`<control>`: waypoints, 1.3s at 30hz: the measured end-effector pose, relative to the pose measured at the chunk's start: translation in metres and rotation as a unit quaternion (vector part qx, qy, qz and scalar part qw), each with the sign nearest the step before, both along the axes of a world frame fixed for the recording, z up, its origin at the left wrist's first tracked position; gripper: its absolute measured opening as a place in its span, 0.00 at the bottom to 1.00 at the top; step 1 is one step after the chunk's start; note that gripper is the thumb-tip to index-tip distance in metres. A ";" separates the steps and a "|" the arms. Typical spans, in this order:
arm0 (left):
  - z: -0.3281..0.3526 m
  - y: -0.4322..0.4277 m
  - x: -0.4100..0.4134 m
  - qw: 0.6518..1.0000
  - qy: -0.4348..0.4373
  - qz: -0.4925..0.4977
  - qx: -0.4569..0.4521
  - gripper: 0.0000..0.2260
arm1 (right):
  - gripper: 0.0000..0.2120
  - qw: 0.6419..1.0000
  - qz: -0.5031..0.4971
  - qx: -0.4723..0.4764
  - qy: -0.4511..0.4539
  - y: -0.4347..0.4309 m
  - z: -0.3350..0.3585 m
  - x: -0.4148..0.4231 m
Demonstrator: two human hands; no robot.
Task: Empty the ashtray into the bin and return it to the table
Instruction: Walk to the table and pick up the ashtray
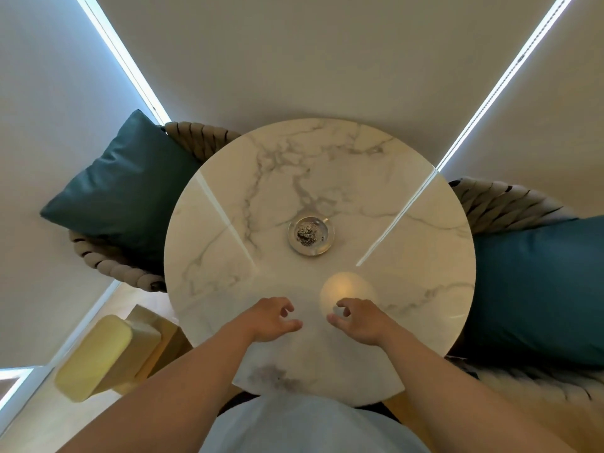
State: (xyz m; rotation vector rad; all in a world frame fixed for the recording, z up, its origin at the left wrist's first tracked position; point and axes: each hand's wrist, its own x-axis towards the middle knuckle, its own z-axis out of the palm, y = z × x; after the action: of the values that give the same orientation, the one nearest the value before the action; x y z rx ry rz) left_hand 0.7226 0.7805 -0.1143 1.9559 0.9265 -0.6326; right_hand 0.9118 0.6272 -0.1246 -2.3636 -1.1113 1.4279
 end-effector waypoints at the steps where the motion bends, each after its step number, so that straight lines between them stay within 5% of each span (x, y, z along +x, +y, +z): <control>1: 0.000 0.004 0.003 1.000 0.002 -0.001 0.003 0.27 | 0.33 1.000 0.001 0.001 0.000 0.005 0.000 0.003; 13: -0.014 0.084 0.040 0.999 -0.015 0.012 0.029 0.27 | 0.32 0.999 -0.028 0.008 -0.046 0.065 0.000 0.044; 27: -0.038 0.133 0.087 0.993 -0.030 -0.014 0.110 0.46 | 0.38 0.995 -0.041 0.076 -0.051 0.133 -0.013 0.080; 39: -0.041 0.140 0.115 0.994 -0.035 0.001 0.103 0.45 | 0.45 0.994 -0.029 0.102 -0.026 0.155 -0.022 0.088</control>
State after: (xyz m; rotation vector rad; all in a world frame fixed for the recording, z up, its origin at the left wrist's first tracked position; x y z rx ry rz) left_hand 0.8377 0.9204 -0.1556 2.1445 0.9816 -0.4784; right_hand 0.9996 0.7822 -0.1466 -2.2822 -1.1319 1.1785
